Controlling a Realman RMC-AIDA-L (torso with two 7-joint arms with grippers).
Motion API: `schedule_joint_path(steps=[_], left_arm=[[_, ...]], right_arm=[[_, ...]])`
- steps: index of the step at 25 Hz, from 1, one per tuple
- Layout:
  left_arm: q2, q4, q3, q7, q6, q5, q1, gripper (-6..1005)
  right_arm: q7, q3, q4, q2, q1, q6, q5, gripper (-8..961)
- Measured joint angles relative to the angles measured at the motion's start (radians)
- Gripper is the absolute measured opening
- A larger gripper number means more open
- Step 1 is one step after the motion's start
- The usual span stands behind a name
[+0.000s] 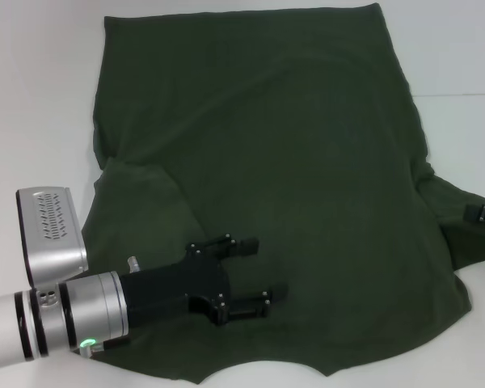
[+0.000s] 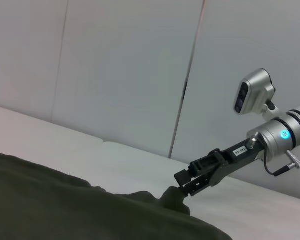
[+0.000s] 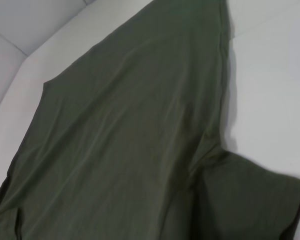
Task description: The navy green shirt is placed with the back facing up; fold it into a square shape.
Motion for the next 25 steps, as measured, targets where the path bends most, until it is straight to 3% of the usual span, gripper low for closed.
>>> schedule_joint_path(steps=[15,21,25], left_arm=[[0.0,-0.013,-0.002,0.0,0.0,0.0,-0.001,845],[0.0,-0.013,-0.004,0.0,0.003,-0.002,0.0,844],[0.0,-0.012,-0.004,0.0,0.005,-0.002,0.0,844]], right_arm=[[-0.005,0.005,0.0,0.005,-0.005,-0.01,-0.001,887],[-0.007,0.005,0.0,0.004,-0.009,-0.008,0.0,733],[-0.009,0.006,-0.004,0.007,-0.009,-0.006,-0.001,532]])
